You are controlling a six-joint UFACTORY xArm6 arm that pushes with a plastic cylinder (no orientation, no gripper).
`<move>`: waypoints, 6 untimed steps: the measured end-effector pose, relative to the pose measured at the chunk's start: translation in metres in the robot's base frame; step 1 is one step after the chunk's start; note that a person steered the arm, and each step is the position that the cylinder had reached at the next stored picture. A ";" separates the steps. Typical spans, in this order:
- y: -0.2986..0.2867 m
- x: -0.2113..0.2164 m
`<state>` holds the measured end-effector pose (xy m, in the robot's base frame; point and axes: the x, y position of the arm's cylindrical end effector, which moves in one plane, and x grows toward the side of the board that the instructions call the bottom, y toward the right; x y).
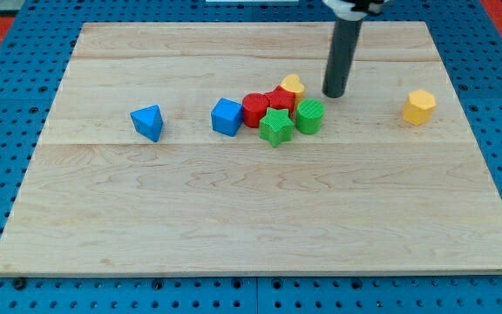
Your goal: Move the yellow heart top left to the blue cube
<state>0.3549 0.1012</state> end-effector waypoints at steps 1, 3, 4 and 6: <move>-0.025 -0.013; -0.099 -0.022; -0.104 -0.011; -0.096 -0.001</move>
<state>0.3535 0.0053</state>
